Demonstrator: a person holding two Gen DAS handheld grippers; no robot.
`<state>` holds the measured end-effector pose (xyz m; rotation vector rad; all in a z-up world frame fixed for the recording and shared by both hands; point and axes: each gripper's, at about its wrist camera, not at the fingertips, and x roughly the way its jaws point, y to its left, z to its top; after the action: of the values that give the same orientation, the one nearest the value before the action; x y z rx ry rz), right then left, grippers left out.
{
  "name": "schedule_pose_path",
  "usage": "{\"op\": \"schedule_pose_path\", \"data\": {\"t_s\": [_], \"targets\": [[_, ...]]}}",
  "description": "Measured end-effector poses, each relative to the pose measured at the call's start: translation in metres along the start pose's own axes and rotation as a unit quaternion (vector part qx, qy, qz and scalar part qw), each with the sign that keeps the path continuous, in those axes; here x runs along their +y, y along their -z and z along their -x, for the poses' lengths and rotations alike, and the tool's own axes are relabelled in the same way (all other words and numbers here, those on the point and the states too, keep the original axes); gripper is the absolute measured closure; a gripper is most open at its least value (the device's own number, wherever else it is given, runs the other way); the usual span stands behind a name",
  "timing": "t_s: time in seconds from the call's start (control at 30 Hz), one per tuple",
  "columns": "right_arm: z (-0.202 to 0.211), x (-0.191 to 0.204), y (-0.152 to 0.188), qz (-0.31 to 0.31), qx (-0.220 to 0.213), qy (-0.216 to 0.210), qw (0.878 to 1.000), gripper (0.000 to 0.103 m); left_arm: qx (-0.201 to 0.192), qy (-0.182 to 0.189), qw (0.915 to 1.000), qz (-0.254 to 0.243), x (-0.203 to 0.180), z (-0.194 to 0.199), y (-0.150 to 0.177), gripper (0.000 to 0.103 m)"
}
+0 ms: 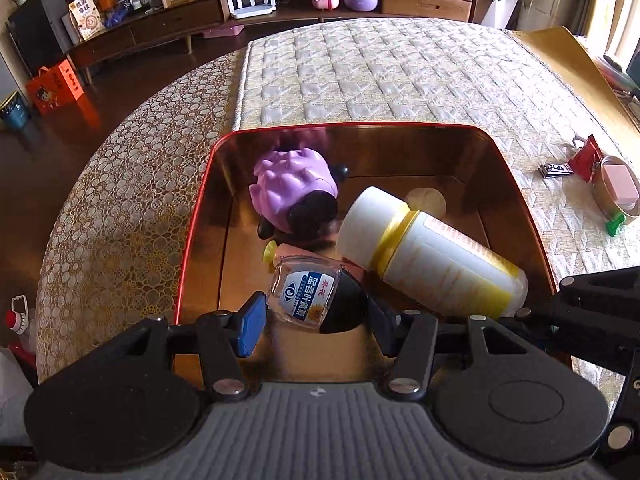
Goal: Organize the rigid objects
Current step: 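Open the left tool to drop the bottle while the right tool releases the purple block in the tin, then withdraw both tools from the tin toward the tan bowl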
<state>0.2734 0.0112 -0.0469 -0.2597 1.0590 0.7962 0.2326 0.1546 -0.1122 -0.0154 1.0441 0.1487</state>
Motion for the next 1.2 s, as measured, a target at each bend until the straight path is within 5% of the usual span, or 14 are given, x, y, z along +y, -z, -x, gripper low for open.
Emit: {"op": "schedule_pose_path", "data": {"t_s": [0.43,0.53,1.2], "targets": [[0.031,-0.001,0.015,0.007,-0.032,-0.005,0.999,0.061,0.009,-0.008,0.9999,0.004,0.000,0.006,0.003,0.045],[0.041,-0.004,0.017,0.002,-0.044,-0.014,0.999,0.057,0.000,-0.005,1.0000,0.008,0.001,0.015,0.004,0.037],[0.105,-0.022,0.049,-0.004,-0.116,-0.011,0.993,0.038,-0.064,0.030,0.9973,0.016,-0.018,0.080,0.024,0.037]]}}
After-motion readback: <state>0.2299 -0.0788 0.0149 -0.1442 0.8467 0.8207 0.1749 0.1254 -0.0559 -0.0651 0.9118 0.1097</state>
